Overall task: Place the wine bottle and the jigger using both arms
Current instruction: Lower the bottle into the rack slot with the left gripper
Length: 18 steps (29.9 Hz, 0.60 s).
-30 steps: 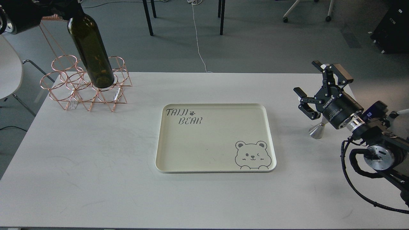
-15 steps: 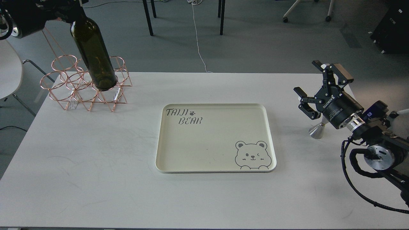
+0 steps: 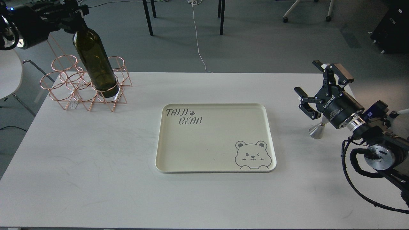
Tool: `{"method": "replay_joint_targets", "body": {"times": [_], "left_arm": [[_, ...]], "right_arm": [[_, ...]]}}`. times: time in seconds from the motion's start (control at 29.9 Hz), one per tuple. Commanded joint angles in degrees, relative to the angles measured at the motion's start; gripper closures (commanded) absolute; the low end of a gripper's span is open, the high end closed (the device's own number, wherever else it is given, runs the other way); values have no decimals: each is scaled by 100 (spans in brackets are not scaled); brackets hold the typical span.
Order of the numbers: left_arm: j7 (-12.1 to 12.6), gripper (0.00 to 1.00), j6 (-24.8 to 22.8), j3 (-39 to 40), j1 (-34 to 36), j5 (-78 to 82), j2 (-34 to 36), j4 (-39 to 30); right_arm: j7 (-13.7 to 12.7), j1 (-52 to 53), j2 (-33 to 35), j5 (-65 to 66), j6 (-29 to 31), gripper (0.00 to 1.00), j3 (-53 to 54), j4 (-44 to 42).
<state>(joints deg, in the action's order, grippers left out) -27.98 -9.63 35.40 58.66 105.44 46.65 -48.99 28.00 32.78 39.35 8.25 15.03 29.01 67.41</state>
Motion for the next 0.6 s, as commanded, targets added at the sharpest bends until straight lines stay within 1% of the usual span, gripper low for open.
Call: {"method": "replay_joint_targets", "body": {"times": [0.0, 0.27, 0.57], "left_arm": [[-2, 89, 49, -77, -3, -41, -7, 48], [-2, 88, 49, -200, -3, -216, -253, 531], [-2, 87, 49, -288, -38, -261, -367, 566]], "right_arm": [[0, 0, 3, 2, 0, 1, -1, 0], [0, 0, -6, 2, 0, 1, -1, -9], [0, 0, -6, 2, 0, 1, 8, -9]]}}
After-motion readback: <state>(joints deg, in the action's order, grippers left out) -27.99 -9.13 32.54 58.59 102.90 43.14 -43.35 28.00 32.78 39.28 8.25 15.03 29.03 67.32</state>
